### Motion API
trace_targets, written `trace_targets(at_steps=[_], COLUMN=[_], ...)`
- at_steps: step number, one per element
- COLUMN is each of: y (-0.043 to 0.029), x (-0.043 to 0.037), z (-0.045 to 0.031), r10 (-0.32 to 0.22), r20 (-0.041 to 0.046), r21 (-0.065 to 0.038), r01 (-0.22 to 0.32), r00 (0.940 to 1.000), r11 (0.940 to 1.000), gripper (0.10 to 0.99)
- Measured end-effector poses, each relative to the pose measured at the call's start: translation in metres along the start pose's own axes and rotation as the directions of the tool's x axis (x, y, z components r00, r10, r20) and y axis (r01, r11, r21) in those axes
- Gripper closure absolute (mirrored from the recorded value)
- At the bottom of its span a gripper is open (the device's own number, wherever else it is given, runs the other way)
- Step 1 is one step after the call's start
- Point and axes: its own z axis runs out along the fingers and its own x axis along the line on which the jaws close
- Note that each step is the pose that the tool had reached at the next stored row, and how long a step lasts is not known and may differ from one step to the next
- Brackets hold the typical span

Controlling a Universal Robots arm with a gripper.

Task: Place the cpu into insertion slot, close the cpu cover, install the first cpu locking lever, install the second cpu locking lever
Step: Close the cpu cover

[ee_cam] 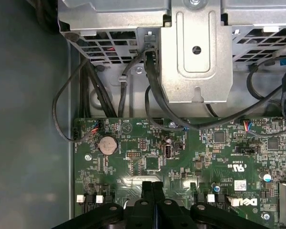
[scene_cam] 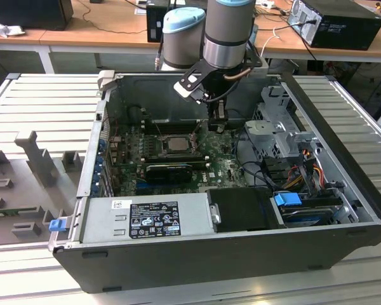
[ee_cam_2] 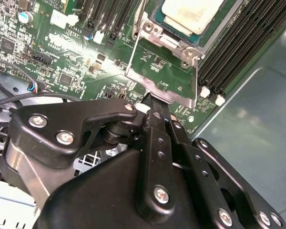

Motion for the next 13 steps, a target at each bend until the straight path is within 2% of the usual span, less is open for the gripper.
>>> trace_targets(at_steps=[7, 13], y=[-0.0051, -0.0143], x=[-0.0001, -0.0003], z=[-0.0002, -0.0005], r10=[0.0, 0.0], r20=[0.0, 0.0001], r21=[0.0, 0.0], r01=[0.0, 0.0], r00=[1.0, 1.0], r11=[1.0, 1.0], gripper=[0.98, 0.98])
